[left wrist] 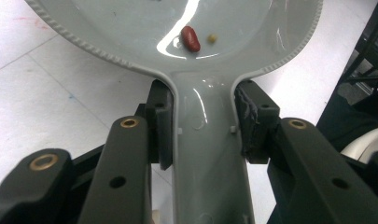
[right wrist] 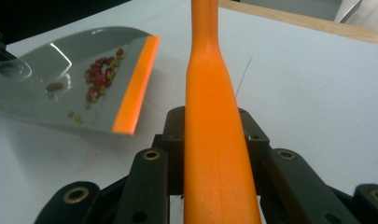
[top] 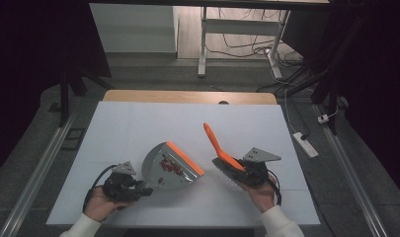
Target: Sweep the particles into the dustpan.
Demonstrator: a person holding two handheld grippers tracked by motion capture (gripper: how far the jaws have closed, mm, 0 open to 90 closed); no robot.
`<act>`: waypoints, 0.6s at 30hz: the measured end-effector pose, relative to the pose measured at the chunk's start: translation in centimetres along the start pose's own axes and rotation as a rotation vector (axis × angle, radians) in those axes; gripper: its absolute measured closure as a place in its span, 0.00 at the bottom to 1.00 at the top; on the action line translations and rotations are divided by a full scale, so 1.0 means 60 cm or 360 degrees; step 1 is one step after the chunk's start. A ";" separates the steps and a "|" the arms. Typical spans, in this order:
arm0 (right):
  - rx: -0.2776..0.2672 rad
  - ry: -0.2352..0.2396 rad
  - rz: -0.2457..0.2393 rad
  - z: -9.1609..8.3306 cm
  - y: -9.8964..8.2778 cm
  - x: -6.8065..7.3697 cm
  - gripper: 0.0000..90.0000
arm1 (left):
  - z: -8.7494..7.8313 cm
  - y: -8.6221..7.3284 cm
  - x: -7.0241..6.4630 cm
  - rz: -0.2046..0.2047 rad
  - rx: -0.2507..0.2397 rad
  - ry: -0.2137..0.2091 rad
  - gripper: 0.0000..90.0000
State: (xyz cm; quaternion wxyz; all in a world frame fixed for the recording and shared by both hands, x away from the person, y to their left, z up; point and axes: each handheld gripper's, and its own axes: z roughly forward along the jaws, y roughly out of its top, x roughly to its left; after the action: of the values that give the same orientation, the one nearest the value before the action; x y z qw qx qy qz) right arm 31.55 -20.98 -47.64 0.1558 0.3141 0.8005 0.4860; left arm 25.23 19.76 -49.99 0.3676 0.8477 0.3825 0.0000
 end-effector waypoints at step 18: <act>0.0056 -0.0040 0.0017 -0.045 -0.027 -0.026 0.78 | -0.006 -0.018 -0.001 -0.0145 -0.0060 0.0149 0.69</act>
State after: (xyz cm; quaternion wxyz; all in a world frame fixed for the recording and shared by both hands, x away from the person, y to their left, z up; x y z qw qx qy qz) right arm 30.63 -24.38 -47.87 0.1578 0.3271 0.8053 0.4686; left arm 24.39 20.41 -50.38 0.3647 0.8214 0.4375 0.0302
